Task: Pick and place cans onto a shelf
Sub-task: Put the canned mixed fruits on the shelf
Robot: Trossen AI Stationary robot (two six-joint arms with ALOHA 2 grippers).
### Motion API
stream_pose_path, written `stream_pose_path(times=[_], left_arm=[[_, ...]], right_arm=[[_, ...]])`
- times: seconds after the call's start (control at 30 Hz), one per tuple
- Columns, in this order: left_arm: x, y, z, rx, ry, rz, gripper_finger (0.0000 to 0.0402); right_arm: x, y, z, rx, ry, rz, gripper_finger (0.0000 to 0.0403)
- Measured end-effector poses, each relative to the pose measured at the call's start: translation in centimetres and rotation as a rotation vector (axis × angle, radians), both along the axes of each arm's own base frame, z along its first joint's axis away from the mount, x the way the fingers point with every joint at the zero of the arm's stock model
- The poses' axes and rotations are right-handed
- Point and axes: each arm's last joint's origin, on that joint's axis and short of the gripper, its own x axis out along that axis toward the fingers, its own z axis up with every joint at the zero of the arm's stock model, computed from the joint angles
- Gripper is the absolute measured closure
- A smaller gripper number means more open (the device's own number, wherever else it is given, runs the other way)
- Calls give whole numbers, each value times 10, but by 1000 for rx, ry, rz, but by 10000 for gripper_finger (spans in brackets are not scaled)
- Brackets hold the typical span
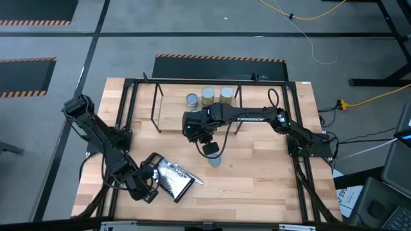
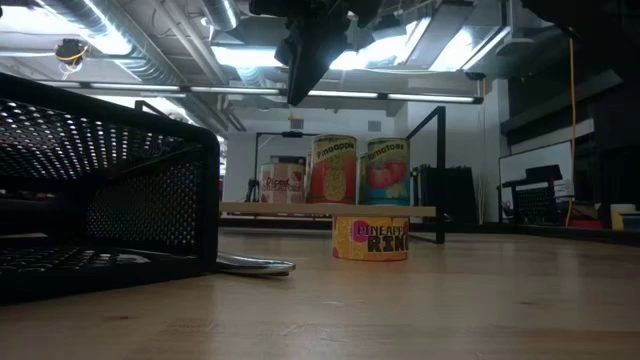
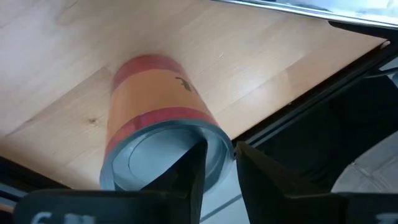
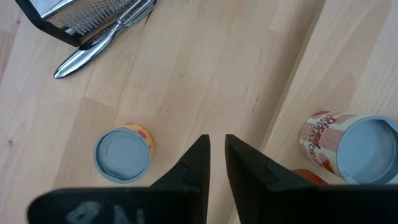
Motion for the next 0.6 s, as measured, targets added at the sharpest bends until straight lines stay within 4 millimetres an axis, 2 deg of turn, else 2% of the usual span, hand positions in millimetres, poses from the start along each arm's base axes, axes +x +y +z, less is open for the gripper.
stream_pose_path(times=[0.27,0.43,0.6], left_arm=[[0,0,0,6,-4,3,362],[0,0,0,6,-8,-4,393],[-1,-1,-1,7,-9,-10,392]], right_arm=[[-9,0,8,4,34,-7,347],[-18,3,17,118,58,24,347],[-23,9,23,209,64,65,347]])
